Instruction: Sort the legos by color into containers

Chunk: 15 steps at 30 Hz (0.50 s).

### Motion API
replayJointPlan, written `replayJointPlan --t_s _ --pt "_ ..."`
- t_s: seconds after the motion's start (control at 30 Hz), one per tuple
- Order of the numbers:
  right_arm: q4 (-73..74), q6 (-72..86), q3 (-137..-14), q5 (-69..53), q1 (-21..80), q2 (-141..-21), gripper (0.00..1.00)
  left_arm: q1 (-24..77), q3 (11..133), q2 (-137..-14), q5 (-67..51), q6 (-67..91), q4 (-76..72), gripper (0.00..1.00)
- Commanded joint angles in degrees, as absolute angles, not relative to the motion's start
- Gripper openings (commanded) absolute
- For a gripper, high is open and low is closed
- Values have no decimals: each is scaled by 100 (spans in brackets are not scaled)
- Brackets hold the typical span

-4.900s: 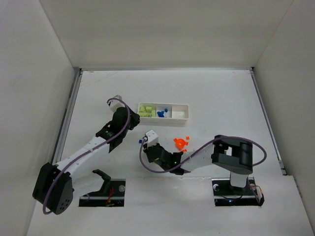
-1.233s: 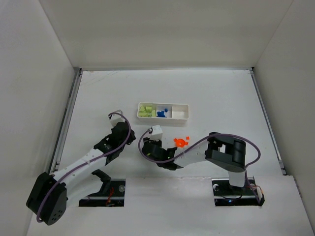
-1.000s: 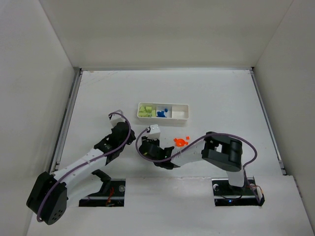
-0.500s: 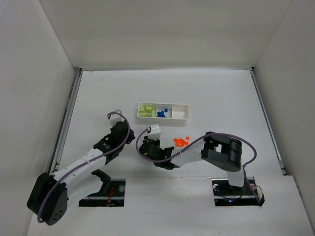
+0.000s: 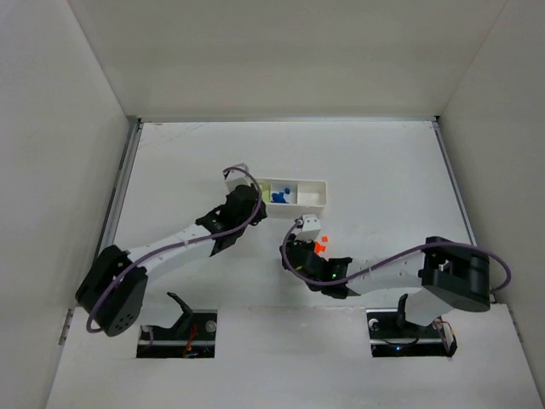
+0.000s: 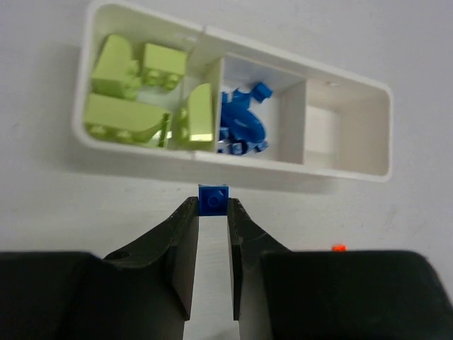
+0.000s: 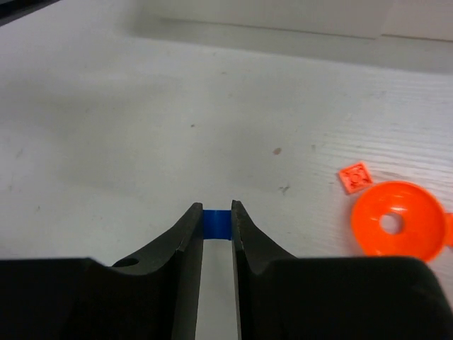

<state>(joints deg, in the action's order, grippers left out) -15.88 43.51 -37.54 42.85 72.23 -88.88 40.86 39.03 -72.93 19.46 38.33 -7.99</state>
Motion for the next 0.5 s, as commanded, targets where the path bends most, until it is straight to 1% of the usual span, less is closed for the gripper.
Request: replayJointPlan --t_s 0.0,0.2,0.33,0.43,0.47 --pt "-1846 4438 -3438 4333 7045 -8272 24 4240 4612 -7925 1898 3657 -1458 13" --pt "-1863 4290 -3024 4254 6580 -7419 24 4197 5589 -9113 1767 3542 -1556 15" --pt "-1933 4053 -3032 3965 6114 -7155 24 4162 5888 -9527 1723 3595 -1556 27" --pt "-2126 3815 -3164 3771 5771 -7154 24 4144 5854 -9440 1775 3595 -1556 36" --pt "-2197 3736 -3216 3701 5648 -7198 24 4126 5819 -9387 1784 3595 -1556 38"
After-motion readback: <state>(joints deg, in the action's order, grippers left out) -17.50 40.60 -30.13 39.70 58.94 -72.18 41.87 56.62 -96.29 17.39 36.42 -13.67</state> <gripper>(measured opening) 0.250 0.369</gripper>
